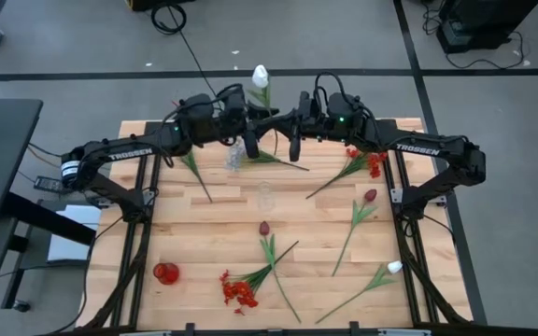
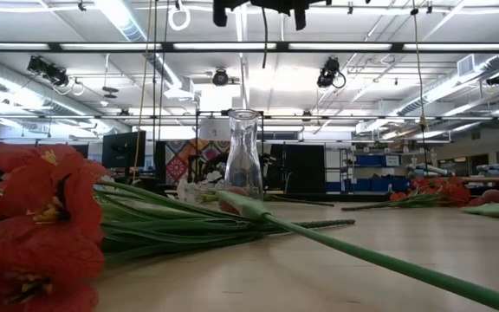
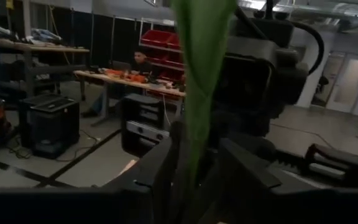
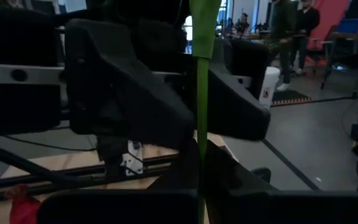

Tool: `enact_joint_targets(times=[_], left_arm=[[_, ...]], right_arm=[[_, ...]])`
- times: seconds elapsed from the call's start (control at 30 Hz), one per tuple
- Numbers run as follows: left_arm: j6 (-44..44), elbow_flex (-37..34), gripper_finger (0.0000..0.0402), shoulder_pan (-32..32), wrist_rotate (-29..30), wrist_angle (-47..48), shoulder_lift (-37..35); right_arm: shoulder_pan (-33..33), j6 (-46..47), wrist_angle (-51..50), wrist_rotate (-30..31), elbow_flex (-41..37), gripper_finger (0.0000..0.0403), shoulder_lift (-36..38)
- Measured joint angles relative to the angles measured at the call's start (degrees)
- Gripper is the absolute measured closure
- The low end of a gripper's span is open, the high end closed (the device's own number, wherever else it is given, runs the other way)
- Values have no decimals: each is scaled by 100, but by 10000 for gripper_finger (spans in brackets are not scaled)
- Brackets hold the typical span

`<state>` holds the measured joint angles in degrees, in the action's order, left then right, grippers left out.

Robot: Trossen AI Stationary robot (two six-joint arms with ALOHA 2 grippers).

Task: Sort flowers into vase by color
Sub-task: Put the left white flower into the transparent vase

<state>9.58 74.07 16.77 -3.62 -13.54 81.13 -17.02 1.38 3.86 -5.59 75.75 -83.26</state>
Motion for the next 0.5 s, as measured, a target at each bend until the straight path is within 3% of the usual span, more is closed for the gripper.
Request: enact_joint_targets(times=[0.23,0.5], left_arm=[[28,11,351,50,9,-14,-104],[5,17,393,101,33,401,-175]], right_arm=[[6,9,-11,-2,0,393,0],[-8,280,-58,-23,-1,380,-3]])
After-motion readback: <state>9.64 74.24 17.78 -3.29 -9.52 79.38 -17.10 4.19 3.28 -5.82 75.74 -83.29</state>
